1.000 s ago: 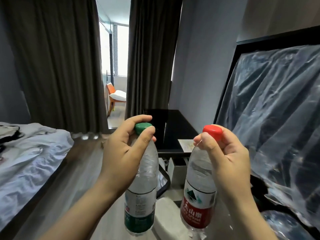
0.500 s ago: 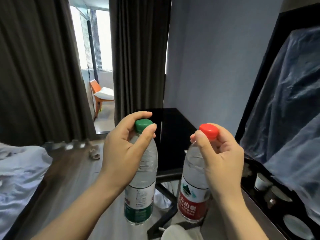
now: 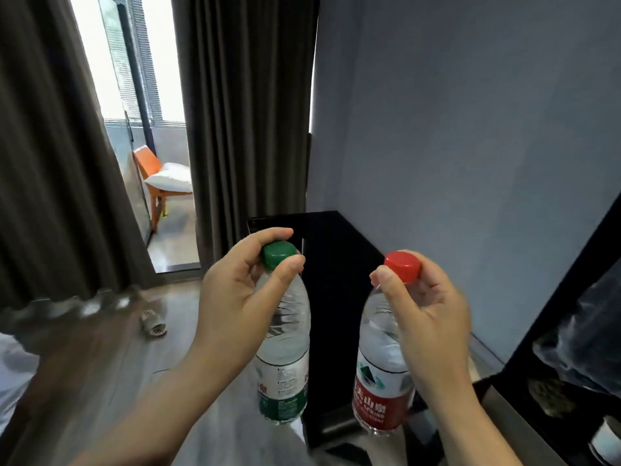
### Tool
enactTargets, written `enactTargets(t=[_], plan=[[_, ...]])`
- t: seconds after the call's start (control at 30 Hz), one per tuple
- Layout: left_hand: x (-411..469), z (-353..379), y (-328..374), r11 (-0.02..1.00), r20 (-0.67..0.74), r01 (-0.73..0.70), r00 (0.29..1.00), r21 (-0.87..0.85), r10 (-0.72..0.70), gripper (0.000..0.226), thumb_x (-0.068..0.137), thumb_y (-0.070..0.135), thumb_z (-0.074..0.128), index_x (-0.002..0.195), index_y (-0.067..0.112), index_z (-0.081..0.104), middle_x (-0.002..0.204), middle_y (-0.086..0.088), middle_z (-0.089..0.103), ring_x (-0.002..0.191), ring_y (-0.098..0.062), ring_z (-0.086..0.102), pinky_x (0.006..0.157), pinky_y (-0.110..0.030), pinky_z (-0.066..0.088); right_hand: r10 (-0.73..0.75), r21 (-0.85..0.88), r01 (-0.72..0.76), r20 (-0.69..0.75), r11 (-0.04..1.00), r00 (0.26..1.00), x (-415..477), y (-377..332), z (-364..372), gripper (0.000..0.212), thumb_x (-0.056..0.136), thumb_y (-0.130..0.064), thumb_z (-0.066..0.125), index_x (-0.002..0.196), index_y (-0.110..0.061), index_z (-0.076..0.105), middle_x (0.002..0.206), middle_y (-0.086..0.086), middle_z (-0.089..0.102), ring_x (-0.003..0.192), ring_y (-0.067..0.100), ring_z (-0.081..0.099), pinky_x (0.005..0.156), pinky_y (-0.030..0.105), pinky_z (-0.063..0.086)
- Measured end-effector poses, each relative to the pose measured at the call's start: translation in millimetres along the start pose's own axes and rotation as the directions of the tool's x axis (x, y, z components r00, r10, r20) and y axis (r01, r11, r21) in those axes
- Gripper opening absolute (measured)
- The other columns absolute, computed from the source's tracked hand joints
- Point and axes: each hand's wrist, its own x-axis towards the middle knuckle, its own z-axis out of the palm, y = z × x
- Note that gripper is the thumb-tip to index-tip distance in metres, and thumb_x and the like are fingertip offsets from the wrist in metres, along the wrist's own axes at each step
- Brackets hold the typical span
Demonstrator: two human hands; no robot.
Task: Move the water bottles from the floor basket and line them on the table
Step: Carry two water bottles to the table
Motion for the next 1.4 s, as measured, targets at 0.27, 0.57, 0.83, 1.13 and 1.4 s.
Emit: enactTargets(t=[0.27, 0.57, 0.83, 1.13, 1.4], plan=[[119.1, -31.6, -107.4, 1.000, 0.209, 0.002, 0.978, 0.002, -0.002, 0.030, 0.078, 0.030, 0.067, 0.108, 0.027, 0.066, 0.095, 0.006, 0.071, 0.092, -0.005, 0.067, 0.080, -0.012, 0.050, 0.073, -0.075, -0.094, -0.240, 0.993, 0.968, 60.1, 70.1, 91.2, 0.013, 0.079, -0.024, 0.071, 0.092, -0.022, 0.068, 0.086, -0.006, 0.072, 0.080, 0.006, 0.068, 0.074, 0.014, 0.053], [218.1, -7.8, -213.2, 0.989, 0.342, 0.129, 0.935, -0.067, -0.099, 0.025, 0.080, 0.017, 0.072, 0.104, 0.024, 0.069, 0.092, 0.008, 0.073, 0.091, -0.005, 0.069, 0.084, -0.021, 0.054, 0.159, -0.226, -0.253, -0.367, 0.941, 0.917, 125.7, 151.4, 134.5, 0.019, 0.078, -0.028, 0.074, 0.096, -0.027, 0.068, 0.091, -0.020, 0.071, 0.086, -0.005, 0.065, 0.070, 0.003, 0.046], [302.2, 62.7, -303.8, 0.974, 0.482, 0.222, 0.859, -0.046, -0.173, 0.027, 0.081, 0.014, 0.071, 0.105, 0.025, 0.068, 0.097, 0.005, 0.072, 0.094, -0.006, 0.068, 0.090, -0.031, 0.054, 0.219, -0.270, -0.361, -0.441, 0.893, 0.870, 207.8, 250.9, 130.3, 0.015, 0.080, -0.029, 0.073, 0.093, -0.033, 0.068, 0.091, -0.020, 0.071, 0.089, -0.004, 0.064, 0.074, 0.018, 0.045], [364.6, 153.3, -392.6, 0.982, 0.641, 0.177, 0.748, 0.063, -0.176, 0.033, 0.081, 0.015, 0.072, 0.099, 0.041, 0.064, 0.098, 0.012, 0.068, 0.098, -0.003, 0.064, 0.090, -0.029, 0.054, 0.298, -0.365, -0.482, -0.456, 0.796, 0.838, 269.8, 336.7, 112.6, 0.016, 0.081, -0.027, 0.072, 0.095, -0.029, 0.065, 0.091, -0.017, 0.068, 0.088, -0.003, 0.062, 0.074, 0.018, 0.044], [402.4, 234.7, -464.5, 0.990, 0.824, 0.120, 0.552, 0.076, -0.130, 0.026, 0.082, 0.016, 0.071, 0.105, 0.028, 0.067, 0.102, 0.015, 0.064, 0.097, 0.003, 0.060, 0.081, -0.011, 0.047, 0.358, -0.406, -0.666, -0.608, 0.626, 0.708, 315.4, 399.8, 96.7, 0.022, 0.079, -0.028, 0.073, 0.099, -0.026, 0.063, 0.092, -0.010, 0.068, 0.088, 0.004, 0.064, 0.081, 0.027, 0.052]])
